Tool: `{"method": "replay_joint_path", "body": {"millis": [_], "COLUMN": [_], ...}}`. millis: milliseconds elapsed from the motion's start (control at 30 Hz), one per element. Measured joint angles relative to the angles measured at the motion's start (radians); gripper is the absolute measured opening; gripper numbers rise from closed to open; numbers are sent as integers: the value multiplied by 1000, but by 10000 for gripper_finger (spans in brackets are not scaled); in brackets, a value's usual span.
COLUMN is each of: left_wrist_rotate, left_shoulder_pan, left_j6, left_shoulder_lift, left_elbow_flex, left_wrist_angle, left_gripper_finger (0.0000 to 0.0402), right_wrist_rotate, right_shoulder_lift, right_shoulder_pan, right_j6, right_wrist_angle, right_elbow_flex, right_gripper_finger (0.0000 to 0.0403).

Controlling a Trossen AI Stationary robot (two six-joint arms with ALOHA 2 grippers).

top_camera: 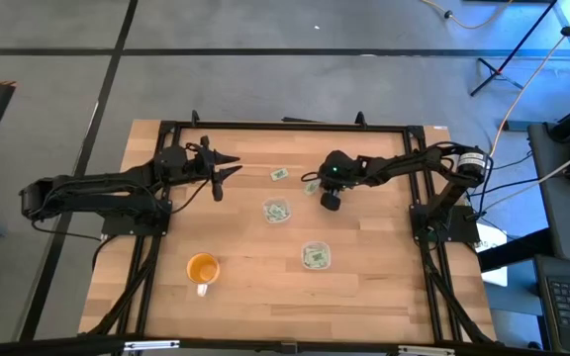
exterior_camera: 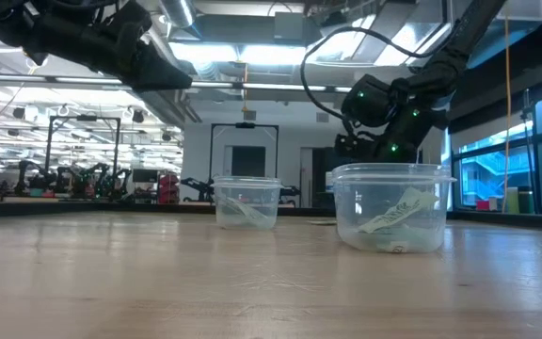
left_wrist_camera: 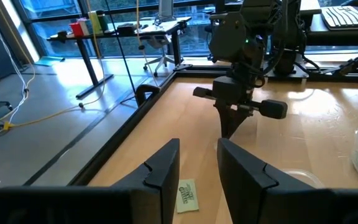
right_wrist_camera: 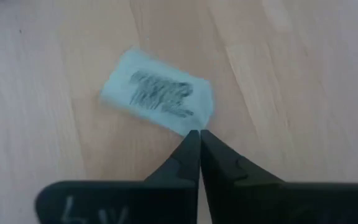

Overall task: Pick and place Stevia / Truvia into bins
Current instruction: Put the green stevia packet into the bottom transparent container

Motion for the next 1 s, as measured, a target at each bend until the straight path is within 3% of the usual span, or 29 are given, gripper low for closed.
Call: {"method": "replay_joint_path", "body": {"millis": [300, 1000], "left_wrist_rotate": [0, 0], "left_shoulder_pan": [0, 0], "left_j6": [-8, -10], "left_shoulder_lift": [0, 0], "left_elbow_flex": [0, 0], "left_wrist_angle": [-2, -25], "left_gripper_finger": [104, 104], "right_wrist_rotate": [23, 23], "right_shoulder_lift": [-1, -44], "right_shoulder_pan": [1, 0], "right_j6": [46, 117], "right_wrist_angle": [-35, -45], "right_elbow_flex": [1, 75], "right_gripper_finger": [2, 10]}}
